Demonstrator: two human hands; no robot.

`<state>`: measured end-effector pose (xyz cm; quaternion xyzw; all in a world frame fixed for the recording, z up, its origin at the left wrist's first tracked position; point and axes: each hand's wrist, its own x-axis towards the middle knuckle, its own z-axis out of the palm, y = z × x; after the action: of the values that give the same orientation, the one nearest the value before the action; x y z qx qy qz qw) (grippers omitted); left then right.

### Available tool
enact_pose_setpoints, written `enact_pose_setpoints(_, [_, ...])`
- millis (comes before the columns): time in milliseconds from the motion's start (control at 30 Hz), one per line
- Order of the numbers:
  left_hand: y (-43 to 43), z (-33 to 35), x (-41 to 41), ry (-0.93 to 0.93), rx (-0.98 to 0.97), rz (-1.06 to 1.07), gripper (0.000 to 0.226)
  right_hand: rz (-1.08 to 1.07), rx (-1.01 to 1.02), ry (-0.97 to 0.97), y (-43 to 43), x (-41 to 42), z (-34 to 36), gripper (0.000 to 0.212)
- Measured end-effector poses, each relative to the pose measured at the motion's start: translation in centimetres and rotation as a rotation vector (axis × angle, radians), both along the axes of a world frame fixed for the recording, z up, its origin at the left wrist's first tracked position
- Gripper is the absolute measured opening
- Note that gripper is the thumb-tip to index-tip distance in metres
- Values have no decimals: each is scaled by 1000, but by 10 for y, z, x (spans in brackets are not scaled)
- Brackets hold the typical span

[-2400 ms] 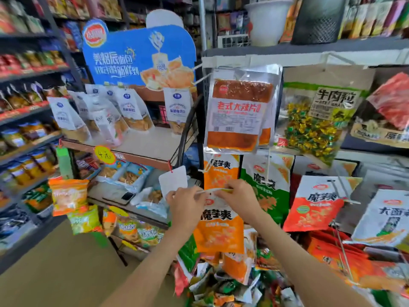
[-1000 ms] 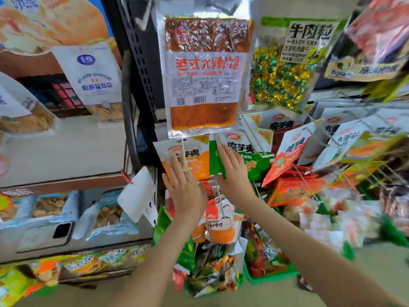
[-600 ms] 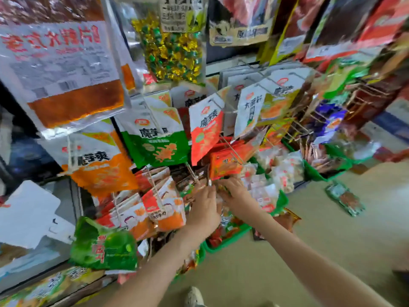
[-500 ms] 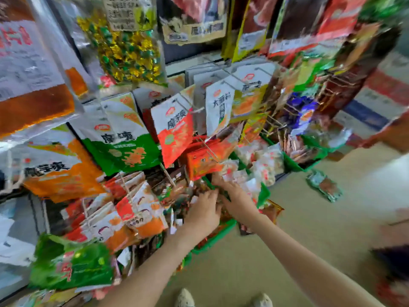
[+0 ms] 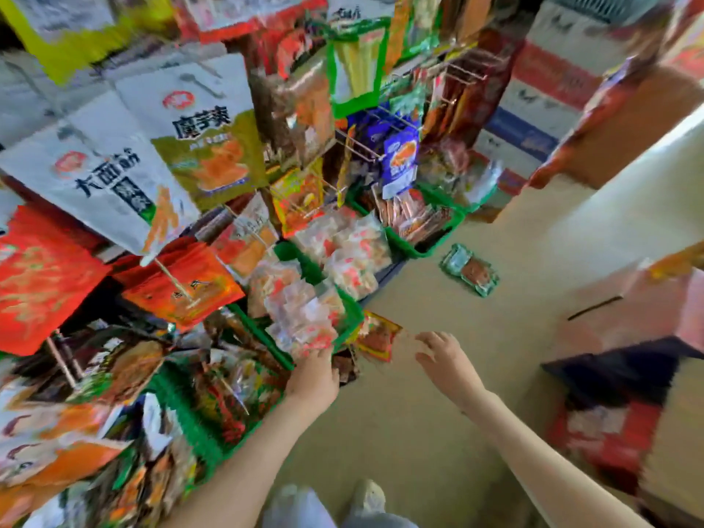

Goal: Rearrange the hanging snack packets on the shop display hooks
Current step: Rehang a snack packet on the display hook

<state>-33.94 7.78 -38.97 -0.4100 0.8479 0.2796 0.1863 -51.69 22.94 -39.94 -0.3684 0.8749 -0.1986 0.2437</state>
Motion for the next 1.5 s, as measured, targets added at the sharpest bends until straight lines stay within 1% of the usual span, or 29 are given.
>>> enact_pose_setpoints(133, [0, -16, -66, 37, 25, -25, 51, -89, 73, -22, 12, -71, -18, 37])
enact_pose_setpoints(233, [-13, -29, -123, 57, 44, -53, 53, -94, 101, -49, 4, -120, -30, 39])
enact_pose_setpoints(367, [-29, -52, -207, 14, 117, -58, 57, -111, 163, -74, -3, -185, -39, 43])
enact_pose_setpoints(533, [-39, -65, -318, -21, 147, -84, 57, -180, 149, -60, -10, -281, -45, 43])
enact_pose_setpoints(600, [-40, -76, -347, -32, 139, -96, 56, -209, 148, -60, -11, -313, -58, 42])
enact_pose_setpoints(700, [-41, -95, -379, -55, 146, -86, 55, -237, 206, -131, -10, -348, -84, 43])
enact_pose_setpoints(767, [-40, -104, -397, -93, 140, -73, 56, -218, 236, -178, -10, -368, -100, 44])
enact_pose_setpoints(933, [-28, -125, -461, -169, 117, -19, 54, -78, 305, -276, -1, -429, -128, 50])
enact_pose_setpoints(1100, [-9, -164, -561, -204, 143, 10, 52, -28, 349, -218, 20, -536, -157, 50])
enact_pose_setpoints(1200, [-1, -180, -613, -160, 152, 31, 49, -68, 367, -183, 27, -584, -163, 50])
enact_pose_setpoints(1267, [0, -185, -637, -122, 183, 43, 48, -81, 379, -185, 26, -601, -166, 48])
enact_pose_setpoints(1367, [-5, -187, -650, -100, 199, 72, 47, -45, 415, -199, 16, -606, -168, 45])
enact_pose_setpoints(1500, [-12, -169, -621, -113, 201, 176, 46, 106, 441, -245, -17, -586, -158, 43])
